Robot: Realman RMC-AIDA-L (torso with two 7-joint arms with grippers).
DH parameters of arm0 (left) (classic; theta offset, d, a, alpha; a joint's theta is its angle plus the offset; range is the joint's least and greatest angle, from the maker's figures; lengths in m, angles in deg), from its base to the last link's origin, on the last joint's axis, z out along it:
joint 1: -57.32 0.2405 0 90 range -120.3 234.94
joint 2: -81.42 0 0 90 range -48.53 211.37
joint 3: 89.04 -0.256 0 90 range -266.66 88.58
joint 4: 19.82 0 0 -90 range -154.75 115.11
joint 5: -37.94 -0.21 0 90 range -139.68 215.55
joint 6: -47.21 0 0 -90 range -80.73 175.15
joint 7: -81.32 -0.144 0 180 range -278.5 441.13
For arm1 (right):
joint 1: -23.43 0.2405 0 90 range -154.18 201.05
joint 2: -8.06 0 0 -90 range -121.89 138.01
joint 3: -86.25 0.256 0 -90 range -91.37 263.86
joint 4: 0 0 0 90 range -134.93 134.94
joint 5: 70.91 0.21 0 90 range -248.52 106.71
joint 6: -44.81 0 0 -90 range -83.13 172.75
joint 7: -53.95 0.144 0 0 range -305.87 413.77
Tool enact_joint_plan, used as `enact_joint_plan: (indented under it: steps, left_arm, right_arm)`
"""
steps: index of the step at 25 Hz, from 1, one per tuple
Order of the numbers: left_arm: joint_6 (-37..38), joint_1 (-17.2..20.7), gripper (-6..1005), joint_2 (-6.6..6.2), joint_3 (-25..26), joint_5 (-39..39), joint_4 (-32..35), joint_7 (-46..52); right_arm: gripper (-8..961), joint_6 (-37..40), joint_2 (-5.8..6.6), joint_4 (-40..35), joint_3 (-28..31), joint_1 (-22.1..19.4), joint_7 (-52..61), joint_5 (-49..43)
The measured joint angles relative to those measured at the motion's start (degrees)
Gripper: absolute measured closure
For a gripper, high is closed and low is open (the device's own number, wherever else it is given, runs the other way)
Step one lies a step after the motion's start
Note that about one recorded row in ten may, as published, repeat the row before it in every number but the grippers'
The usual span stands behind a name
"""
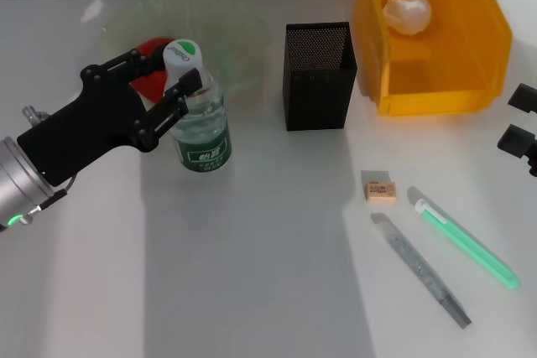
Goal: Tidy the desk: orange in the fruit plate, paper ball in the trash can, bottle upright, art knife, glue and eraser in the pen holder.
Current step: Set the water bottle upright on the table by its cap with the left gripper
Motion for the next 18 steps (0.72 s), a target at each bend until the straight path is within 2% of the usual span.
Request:
enact_joint_plan:
  steps: [5, 15, 18]
  left_arm:
    - [1.1, 0.0, 558, 0.23, 0.0, 0.5, -2.2, -4.6]
    - [2.8, -0.4, 550, 0.28, 0.6, 3.8, -5.0, -5.5]
    - [3.0, -0.3, 414, 0.26, 0.9, 3.8, -5.0, -5.6]
  right_arm:
    - [104, -0.1, -0.1, 0.0, 0.0, 0.3, 0.0, 0.1]
    - [104, -0.1, -0.17, 0.0, 0.0, 0.6, 0.0, 0.1]
    - [104, -0.1, -0.18, 0.0, 0.0, 0.6, 0.0, 0.1]
